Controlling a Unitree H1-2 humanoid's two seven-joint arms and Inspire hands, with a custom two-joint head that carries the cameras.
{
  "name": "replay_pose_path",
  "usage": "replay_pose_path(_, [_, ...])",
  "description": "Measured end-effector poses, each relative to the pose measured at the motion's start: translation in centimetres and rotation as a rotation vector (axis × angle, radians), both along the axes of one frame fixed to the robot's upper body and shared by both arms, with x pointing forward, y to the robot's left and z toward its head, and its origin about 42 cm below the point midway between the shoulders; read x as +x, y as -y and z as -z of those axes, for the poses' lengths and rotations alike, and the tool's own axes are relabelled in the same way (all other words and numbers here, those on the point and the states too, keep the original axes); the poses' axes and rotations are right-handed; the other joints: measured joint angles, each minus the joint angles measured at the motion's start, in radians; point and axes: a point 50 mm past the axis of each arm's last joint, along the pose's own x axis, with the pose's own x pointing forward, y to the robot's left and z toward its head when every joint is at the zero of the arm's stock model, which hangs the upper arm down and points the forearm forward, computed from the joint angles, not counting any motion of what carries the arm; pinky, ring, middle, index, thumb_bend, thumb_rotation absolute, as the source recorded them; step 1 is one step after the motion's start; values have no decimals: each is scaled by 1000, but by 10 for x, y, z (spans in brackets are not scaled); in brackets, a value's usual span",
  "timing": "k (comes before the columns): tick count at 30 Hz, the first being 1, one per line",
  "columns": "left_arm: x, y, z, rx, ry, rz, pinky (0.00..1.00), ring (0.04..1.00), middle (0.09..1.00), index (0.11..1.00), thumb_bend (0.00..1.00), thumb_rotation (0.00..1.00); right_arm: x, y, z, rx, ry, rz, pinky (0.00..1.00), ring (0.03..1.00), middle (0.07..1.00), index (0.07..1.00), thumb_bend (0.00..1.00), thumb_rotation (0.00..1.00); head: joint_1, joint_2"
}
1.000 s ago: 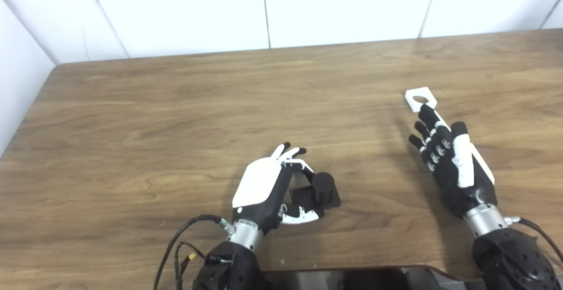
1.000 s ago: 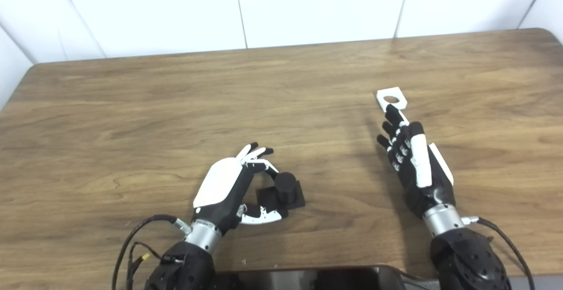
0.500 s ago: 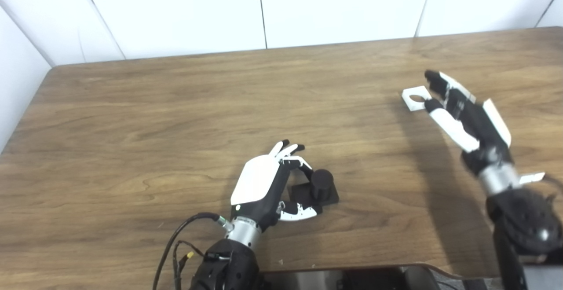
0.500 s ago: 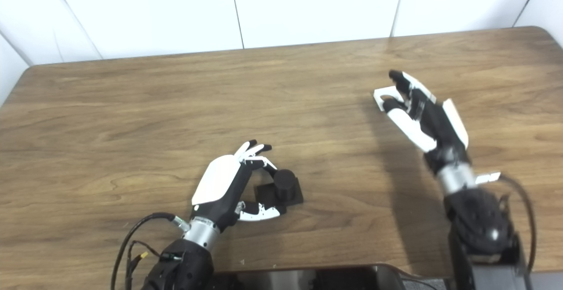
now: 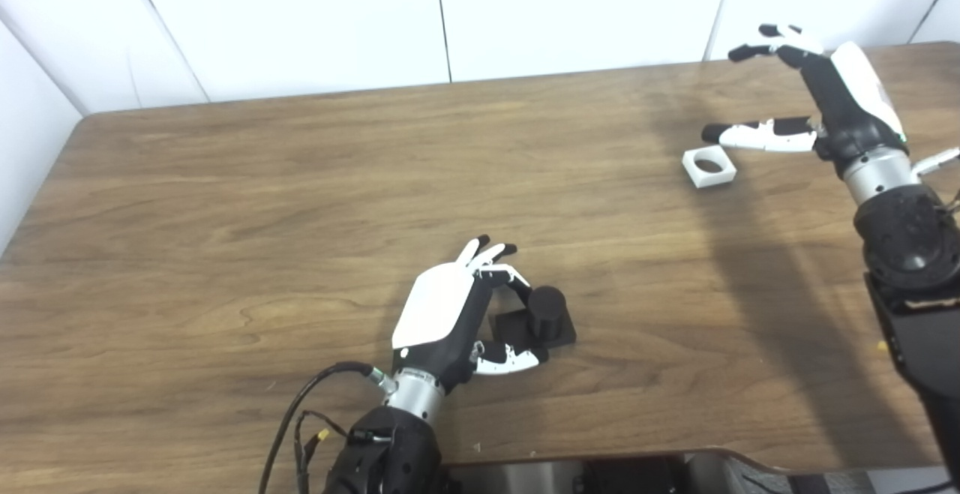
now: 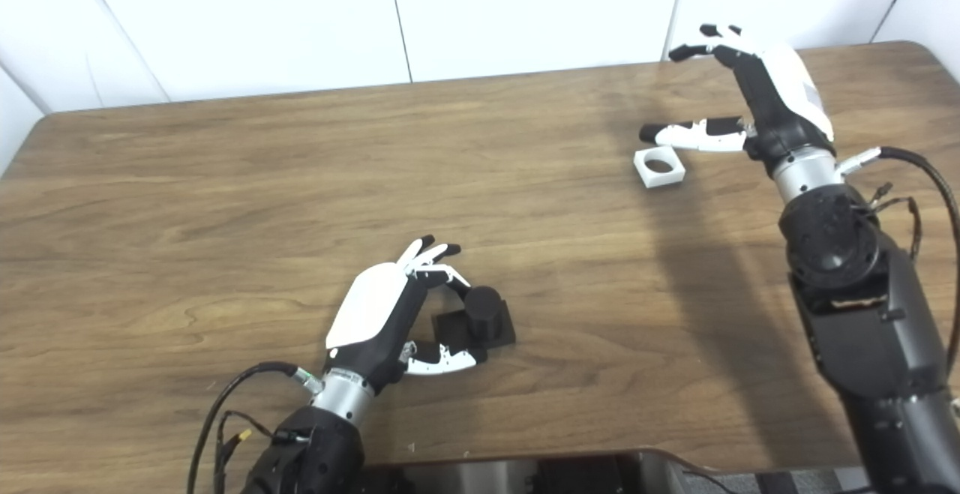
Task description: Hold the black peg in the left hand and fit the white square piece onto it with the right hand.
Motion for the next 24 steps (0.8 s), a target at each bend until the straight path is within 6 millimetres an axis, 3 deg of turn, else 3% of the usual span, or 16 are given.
replay_pose_path(7, [1,-3,0,2,5,-8,824,969,893,494,511,61,15,-1,-22,-116,-53,-80,916,997,928,712,945,185,-22,-22])
replay_pose_path(12, [1,-3,0,-2,10,1,832,971,897,494,511,61,22,0,-18,-186,-143,-106,912,997,939,726,930,184,-22,-26])
replay_pose_path(20, [1,-4,0,0,13,-3,826,971,895,494,512,62,37,24,-29,-282,-219,-58,957,1000,938,726,925,175,-22,-25])
replay_pose_path(24, [2,-2,0,-9,12,-8,824,974,898,494,512,61,45,24,-23,-322,-264,-58,970,1000,934,719,918,176,-23,-26])
